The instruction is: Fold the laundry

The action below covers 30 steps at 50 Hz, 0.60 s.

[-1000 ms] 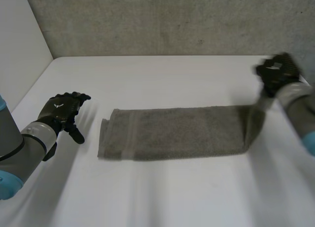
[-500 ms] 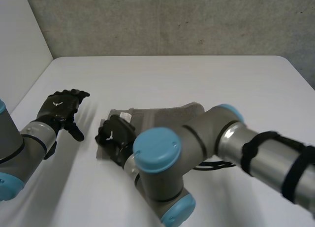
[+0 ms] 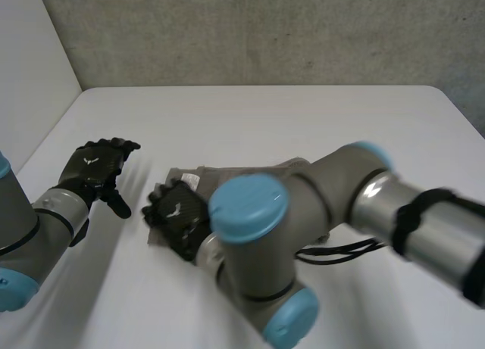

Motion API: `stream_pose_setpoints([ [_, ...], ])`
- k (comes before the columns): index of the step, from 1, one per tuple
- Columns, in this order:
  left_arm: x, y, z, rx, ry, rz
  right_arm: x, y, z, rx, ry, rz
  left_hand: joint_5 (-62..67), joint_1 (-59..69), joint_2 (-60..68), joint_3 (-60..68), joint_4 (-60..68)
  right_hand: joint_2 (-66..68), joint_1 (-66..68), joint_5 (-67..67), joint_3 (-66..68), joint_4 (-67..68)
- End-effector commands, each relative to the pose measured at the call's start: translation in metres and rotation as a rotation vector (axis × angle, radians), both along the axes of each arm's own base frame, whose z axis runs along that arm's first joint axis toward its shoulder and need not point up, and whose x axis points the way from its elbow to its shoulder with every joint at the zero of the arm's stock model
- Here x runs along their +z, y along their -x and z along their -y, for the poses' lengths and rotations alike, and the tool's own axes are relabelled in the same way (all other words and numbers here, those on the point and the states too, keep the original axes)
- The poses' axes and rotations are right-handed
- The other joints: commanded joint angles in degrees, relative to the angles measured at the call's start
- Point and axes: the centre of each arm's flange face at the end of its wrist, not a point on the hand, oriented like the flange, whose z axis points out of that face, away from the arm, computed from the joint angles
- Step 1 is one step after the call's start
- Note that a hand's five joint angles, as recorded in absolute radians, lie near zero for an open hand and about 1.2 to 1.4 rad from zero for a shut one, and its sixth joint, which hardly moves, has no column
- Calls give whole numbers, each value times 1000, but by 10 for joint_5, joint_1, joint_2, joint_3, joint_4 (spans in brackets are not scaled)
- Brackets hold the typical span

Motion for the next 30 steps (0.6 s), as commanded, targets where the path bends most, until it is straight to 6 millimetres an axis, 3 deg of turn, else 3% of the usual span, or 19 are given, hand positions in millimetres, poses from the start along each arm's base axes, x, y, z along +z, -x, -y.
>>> stream_pose_setpoints([
  [1,-2,2,-4,-7,2,0,35,60,31,-177,-109,33,-12,3,7,7,7,-43,-35,-34,-40,-50],
  [3,-2,5,-8,-21,10,-2,39,94,44,-267,-144,39,-12,3,7,7,7,-43,-35,-34,-40,-50],
  [4,-2,5,-8,-21,10,-2,39,94,44,-268,-144,39,-12,3,7,7,7,-43,-35,-34,-40,-50],
  [6,0,12,-13,-46,25,-5,38,126,60,-358,-150,49,-11,4,9,9,9,-43,-35,-34,-40,-50],
  [9,-1,15,-16,-58,22,-5,33,139,68,-396,-153,52,-11,4,9,9,9,-43,-35,-34,-40,-50],
  [11,-2,21,-22,-81,18,-3,17,160,77,-441,-183,46,-11,4,9,9,9,-43,-35,-34,-40,-50],
  [14,-4,26,-27,-101,13,-2,3,175,83,-464,-217,45,-9,6,10,10,10,-43,-35,-34,-40,-50],
  [19,-7,29,-31,-113,9,-2,-11,187,89,-489,-240,84,-9,6,10,10,10,11,19,20,15,5],
  [25,-7,31,-33,-121,24,-5,-21,190,101,-519,-279,228,-9,6,10,10,10,152,161,162,156,146],
  [30,-7,32,-33,-121,40,-9,-28,190,105,-520,-346,290,-7,8,12,12,12,179,188,189,183,173],
])
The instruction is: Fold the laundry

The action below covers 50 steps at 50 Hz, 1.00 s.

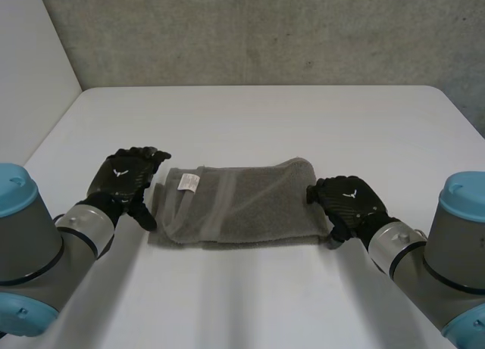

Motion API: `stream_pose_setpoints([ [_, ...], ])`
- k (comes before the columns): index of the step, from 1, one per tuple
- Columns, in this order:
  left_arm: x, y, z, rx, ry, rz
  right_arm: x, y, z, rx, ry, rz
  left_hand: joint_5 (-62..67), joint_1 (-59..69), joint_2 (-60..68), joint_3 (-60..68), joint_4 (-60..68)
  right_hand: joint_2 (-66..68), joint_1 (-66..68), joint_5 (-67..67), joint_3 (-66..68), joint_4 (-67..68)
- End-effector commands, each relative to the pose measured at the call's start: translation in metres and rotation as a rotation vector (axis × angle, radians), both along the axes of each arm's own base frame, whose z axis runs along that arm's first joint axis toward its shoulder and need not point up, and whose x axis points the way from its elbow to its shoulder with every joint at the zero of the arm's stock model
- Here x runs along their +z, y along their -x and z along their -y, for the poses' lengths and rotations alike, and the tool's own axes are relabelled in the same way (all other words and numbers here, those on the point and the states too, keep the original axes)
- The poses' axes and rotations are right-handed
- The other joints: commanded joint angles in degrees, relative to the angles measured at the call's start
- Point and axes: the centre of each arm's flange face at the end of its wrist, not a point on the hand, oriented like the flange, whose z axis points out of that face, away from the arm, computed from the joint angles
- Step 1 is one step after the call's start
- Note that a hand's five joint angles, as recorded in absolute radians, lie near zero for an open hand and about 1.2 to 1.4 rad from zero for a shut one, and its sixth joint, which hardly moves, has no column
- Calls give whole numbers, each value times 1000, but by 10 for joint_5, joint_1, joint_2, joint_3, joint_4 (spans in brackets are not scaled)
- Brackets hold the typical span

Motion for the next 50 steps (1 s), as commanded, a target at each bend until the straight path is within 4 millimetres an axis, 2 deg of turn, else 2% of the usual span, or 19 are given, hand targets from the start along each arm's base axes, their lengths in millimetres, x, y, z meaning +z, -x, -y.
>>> stream_pose_setpoints([
  [1,-1,0,0,0,20,-7,-8,0,8,-17,-49,121,-7,8,12,12,12,30,29,23,28,29],
  [12,-2,1,-1,-1,27,-9,-33,-4,13,-17,-128,126,-7,8,12,12,12,82,81,75,80,81],
  [14,-2,1,-1,-1,27,-9,-33,-3,15,-31,-121,124,-9,6,10,10,10,319,319,313,318,319],
  [15,-2,1,-1,-1,27,-9,-33,-3,15,-31,-121,124,-9,6,10,10,10,321,320,314,319,320],
  [16,-2,0,-2,-1,25,-9,-32,-3,17,-34,-110,126,-9,6,10,10,10,459,458,452,457,458],
  [17,-3,0,-1,0,25,-9,-30,-3,20,-46,-96,126,-9,6,10,10,10,506,506,500,505,506],
  [18,-3,0,-1,0,25,-9,-30,-3,20,-46,-96,126,-9,6,10,10,10,507,506,500,505,506],
  [22,-2,0,-2,0,26,-9,-15,11,30,-119,-39,102,-9,6,10,10,10,507,506,500,505,506],
  [29,4,-2,1,10,48,-15,21,37,24,-160,47,29,-9,6,10,10,10,507,506,500,505,506],
  [32,23,-3,2,15,104,-34,31,46,24,-153,110,-70,-6,9,14,14,14,507,506,500,505,506],
  [37,53,-2,6,16,188,-72,46,43,29,-106,236,-206,-9,6,10,10,10,507,506,500,505,506],
  [39,65,0,9,15,221,-88,54,38,30,-87,279,-228,-11,4,9,9,9,507,506,500,505,506],
  [41,86,3,10,7,249,-120,72,-3,10,46,365,-196,-11,4,9,9,9,507,506,500,505,506],
  [42,86,3,10,7,249,-120,72,-3,10,47,366,-196,-11,4,9,9,9,507,506,500,505,506],
  [43,96,4,10,7,243,-139,79,-28,-5,126,401,-170,-11,4,9,9,9,507,506,500,505,506],
  [44,104,6,9,3,234,-161,77,-52,-20,209,412,-153,-12,3,7,7,7,507,506,500,505,506],
  [45,104,6,9,3,234,-161,77,-52,-20,210,412,-153,-12,3,7,7,7,507,506,500,505,506],
  [47,119,14,5,-15,206,-214,68,-89,-50,350,416,-135,-12,3,7,7,7,507,506,500,505,506],
  [50,126,17,4,-23,190,-244,60,-104,-64,407,409,-132,-12,3,7,7,7,507,506,500,505,506],
])
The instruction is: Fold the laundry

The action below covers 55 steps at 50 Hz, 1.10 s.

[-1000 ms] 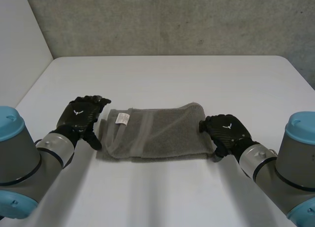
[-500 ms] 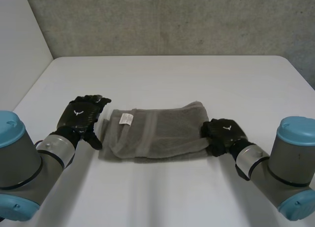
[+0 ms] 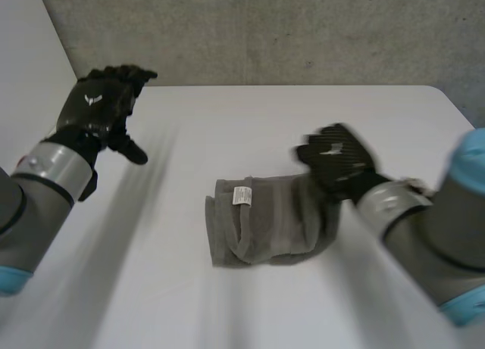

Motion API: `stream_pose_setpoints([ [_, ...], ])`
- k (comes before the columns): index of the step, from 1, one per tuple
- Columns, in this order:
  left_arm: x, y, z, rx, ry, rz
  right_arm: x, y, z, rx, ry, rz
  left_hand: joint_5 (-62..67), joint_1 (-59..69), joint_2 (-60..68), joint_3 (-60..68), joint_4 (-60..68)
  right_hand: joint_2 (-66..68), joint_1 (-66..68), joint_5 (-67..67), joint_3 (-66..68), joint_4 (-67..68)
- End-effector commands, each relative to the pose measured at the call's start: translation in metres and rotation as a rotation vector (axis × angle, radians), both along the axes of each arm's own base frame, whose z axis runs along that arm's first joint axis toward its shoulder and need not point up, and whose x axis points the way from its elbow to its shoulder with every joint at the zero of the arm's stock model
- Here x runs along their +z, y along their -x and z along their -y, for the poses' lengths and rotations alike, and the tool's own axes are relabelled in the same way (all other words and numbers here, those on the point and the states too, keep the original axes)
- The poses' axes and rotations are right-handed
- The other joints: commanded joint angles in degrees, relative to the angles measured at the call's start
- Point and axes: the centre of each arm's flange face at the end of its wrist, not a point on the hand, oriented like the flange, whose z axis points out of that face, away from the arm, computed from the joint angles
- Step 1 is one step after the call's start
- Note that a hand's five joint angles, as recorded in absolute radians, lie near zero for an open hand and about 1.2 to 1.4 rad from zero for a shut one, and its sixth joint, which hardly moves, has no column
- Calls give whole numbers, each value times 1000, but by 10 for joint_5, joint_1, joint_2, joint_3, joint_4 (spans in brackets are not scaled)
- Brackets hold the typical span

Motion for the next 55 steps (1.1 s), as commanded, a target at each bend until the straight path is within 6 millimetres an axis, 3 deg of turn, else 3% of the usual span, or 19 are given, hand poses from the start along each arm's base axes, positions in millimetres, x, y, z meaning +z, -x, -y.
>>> stream_pose_setpoints([
  [1,29,13,-4,-46,-67,-107,-20,-80,-68,299,-17,-9,-12,3,7,7,7,63,53,39,31,33],
  [5,29,19,-3,-61,-128,-162,-55,-102,-94,376,-82,-64,-9,6,10,10,10,63,53,39,31,33],
  [9,20,28,-4,-81,-175,-182,-65,-101,-93,338,-119,-93,-7,8,12,12,12,63,53,39,31,33],
  [10,14,32,-5,-87,-197,-186,-64,-98,-91,301,-127,-102,-7,8,12,12,12,-125,-134,-149,-156,-154],
  [11,14,32,-5,-87,-197,-186,-64,-98,-91,300,-127,-102,-7,8,12,12,12,-127,-136,-151,-158,-156],
  [12,7,36,-7,-88,-219,-185,-61,-94,-89,261,-129,-101,-7,8,12,12,12,-453,-463,-477,-484,-482],
  [13,-2,41,-8,-85,-242,-177,-51,-91,-88,227,-128,-78,-7,8,12,12,12,-637,-647,-661,-669,-667],
  [14,-2,41,-8,-85,-242,-177,-51,-91,-88,227,-128,-78,-7,8,12,12,12,-637,-647,-661,-669,-667],
  [16,-18,49,-10,-73,-281,-157,-26,-79,-78,154,-135,15,-7,8,12,12,12,-637,-647,-661,-669,-667],
  [17,-18,49,-10,-73,-281,-157,-26,-79,-78,153,-135,15,-7,8,12,12,12,-637,-647,-661,-669,-667],
  [19,-32,53,-10,-55,-314,-140,-10,-53,-48,37,-180,120,-9,6,10,10,10,-637,-647,-661,-669,-667],
  [20,-32,53,-10,-55,-314,-140,-10,-53,-48,36,-180,121,-9,6,10,10,10,-637,-647,-661,-669,-667],
  [22,-43,58,-13,-54,-339,-126,3,-31,-26,-56,-235,231,-9,6,10,10,10,-637,-647,-661,-669,-667],
  [25,-55,64,-17,-65,-370,-107,5,-23,-18,-84,-270,276,-9,6,10,10,10,-637,-647,-661,-669,-667],
  [30,-78,70,-25,-81,-431,-69,-7,-4,2,-115,-418,350,-7,8,12,12,12,-637,-647,-661,-669,-667],
  [42,-128,71,-37,-64,-565,27,-67,-10,13,-126,-593,299,-11,4,9,9,9,-637,-647,-661,-669,-667],
  [47,-125,70,-37,-64,-558,25,-70,-11,14,-125,-594,293,-12,3,7,7,7,-637,-647,-661,-669,-667],
  [51,-113,71,-37,-70,-530,9,-53,-12,15,-115,-558,318,-14,1,5,5,5,-637,-647,-661,-669,-667],
  [55,-76,71,-37,-84,-442,-42,-28,-10,15,-106,-496,353,-14,1,5,5,5,-637,-647,-661,-669,-667],
])
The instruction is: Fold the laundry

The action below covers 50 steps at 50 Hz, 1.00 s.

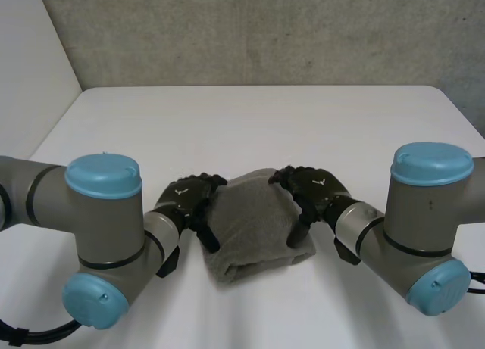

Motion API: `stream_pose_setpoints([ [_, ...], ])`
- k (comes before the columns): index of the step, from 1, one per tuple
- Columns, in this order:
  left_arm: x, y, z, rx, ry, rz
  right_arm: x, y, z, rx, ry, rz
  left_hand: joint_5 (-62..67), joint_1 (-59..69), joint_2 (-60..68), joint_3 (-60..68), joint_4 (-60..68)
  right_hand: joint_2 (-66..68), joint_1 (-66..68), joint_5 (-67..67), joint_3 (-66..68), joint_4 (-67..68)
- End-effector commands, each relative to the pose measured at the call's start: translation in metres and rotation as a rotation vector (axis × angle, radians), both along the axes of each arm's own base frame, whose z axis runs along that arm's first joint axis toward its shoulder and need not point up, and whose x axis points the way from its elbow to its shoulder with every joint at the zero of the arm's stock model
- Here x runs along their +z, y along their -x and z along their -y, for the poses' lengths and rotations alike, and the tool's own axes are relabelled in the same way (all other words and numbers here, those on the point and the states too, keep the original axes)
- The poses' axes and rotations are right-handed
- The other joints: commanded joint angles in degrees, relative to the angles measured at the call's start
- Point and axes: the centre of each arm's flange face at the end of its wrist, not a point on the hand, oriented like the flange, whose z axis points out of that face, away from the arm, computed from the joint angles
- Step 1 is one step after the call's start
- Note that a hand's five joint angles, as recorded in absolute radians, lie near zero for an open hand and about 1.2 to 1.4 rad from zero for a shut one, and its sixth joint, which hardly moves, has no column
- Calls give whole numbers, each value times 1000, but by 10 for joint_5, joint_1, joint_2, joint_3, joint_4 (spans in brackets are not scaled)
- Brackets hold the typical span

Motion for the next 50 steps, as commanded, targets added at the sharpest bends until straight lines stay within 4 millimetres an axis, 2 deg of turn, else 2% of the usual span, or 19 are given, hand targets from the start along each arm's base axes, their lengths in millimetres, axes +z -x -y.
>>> stream_pose_setpoints([
  [1,57,-1,0,0,124,-81,52,4,-1,-20,122,63,-14,1,5,5,5,-43,-35,-36,-40,-49],
  [2,57,-1,0,0,124,-81,52,4,-1,-20,123,63,-14,1,5,5,5,-43,-35,-36,-40,-49],
  [4,94,-4,-2,4,186,-120,88,11,-4,-54,185,85,-14,1,5,5,5,-43,-35,-36,-40,-49],
  [5,95,-4,-2,5,187,-120,89,11,-4,-54,185,85,-14,1,5,5,5,-43,-35,-36,-40,-49],
  [6,113,-7,-5,9,209,-133,104,15,-5,-95,207,84,-14,1,5,5,5,-43,-35,-36,-40,-49],
  [7,130,-11,-6,22,233,-143,104,15,-5,-96,207,84,-14,1,5,5,5,-43,-35,-36,-40,-49],
  [8,131,-11,-6,22,233,-143,119,20,-5,-145,224,76,-14,1,5,5,5,-43,-35,-36,-40,-49],
  [9,148,-16,-9,37,254,-154,132,26,-6,-194,244,64,-14,1,5,5,5,-43,-35,-36,-40,-49],
  [10,148,-16,-9,37,254,-154,132,26,-6,-195,244,64,-14,1,5,5,5,-43,-35,-36,-40,-49],
  [12,176,-32,-5,99,285,-152,150,36,-7,-269,259,46,-14,1,5,5,5,-43,-35,-36,-40,-49],
  [13,176,-32,-5,99,285,-152,150,36,-7,-270,259,46,-14,1,5,5,5,-43,-35,-36,-40,-49],
  [15,192,-52,3,166,290,-131,157,40,-6,-298,269,43,-14,1,5,5,5,-43,-35,-36,-40,-49],
  [20,204,-67,6,210,290,-118,181,60,-1,-378,320,56,-14,1,5,5,5,-43,-35,-36,-40,-49],
  [31,204,-70,1,206,252,-84,184,64,1,-389,340,45,-14,1,5,5,5,-43,-35,-36,-40,-49],
  [43,207,-69,-6,188,268,-73,178,58,-3,-350,333,45,-14,1,5,5,5,-43,-35,-36,-40,-49],
  [46,208,-69,-7,187,272,-75,168,50,-4,-260,320,37,-14,1,5,5,5,-43,-35,-36,-40,-49],
  [48,210,-70,-8,189,278,-80,141,33,-7,-118,248,7,-14,1,5,5,5,-43,-35,-36,-40,-49],
  [49,210,-70,-8,189,278,-80,141,32,-7,-117,247,7,-14,1,5,5,5,-43,-35,-36,-40,-49],
  [50,211,-71,-9,188,280,-83,126,21,-11,-37,206,-4,-14,1,5,5,5,-43,-35,-36,-40,-49],
])
